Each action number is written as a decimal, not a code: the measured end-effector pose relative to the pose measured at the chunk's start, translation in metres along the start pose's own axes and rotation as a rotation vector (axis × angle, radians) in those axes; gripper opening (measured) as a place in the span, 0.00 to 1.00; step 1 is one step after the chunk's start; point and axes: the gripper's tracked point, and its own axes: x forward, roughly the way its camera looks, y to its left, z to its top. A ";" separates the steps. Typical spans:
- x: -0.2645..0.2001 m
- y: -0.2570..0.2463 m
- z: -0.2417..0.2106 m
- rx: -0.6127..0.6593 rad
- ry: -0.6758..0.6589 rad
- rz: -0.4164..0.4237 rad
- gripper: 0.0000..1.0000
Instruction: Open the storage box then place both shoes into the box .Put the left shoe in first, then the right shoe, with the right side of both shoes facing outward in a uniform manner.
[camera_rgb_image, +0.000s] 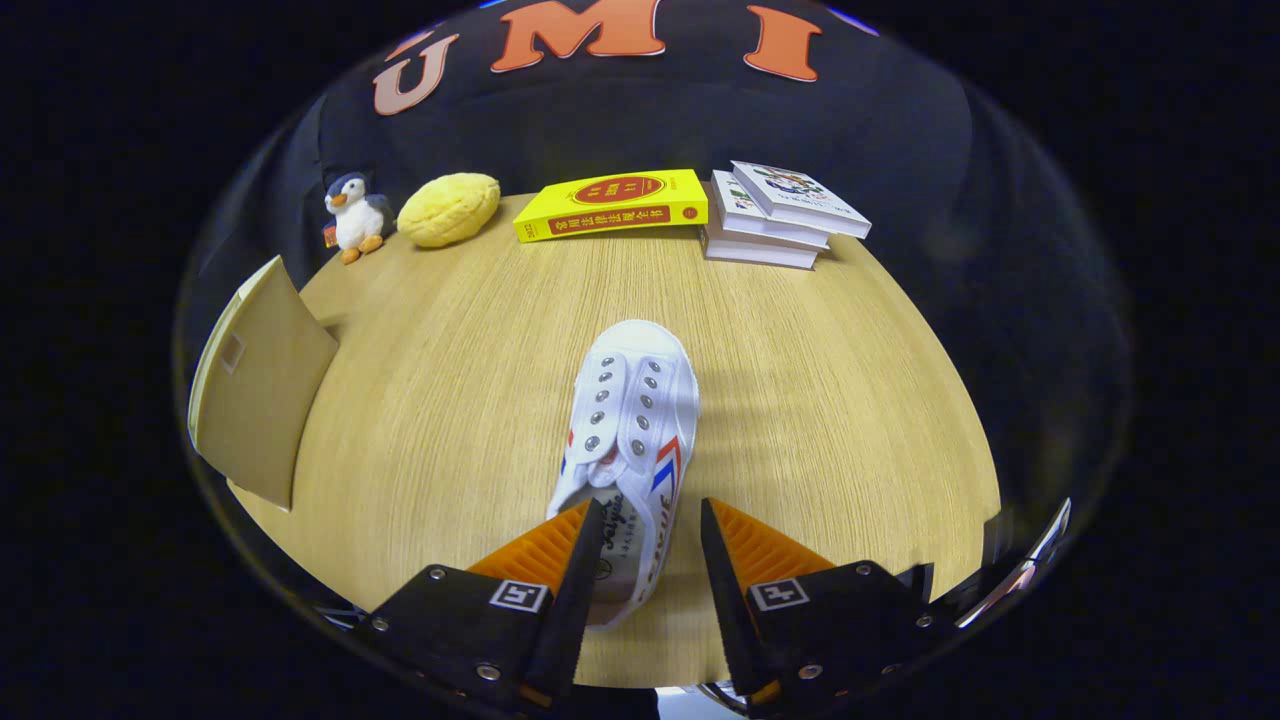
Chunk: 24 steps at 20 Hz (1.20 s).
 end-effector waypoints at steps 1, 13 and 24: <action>0.006 -0.003 -0.005 -0.018 0.012 -0.010 0.56; 0.046 -0.012 0.015 0.003 -0.171 -0.109 0.10; 0.011 0.005 0.064 0.139 -0.175 -0.021 0.01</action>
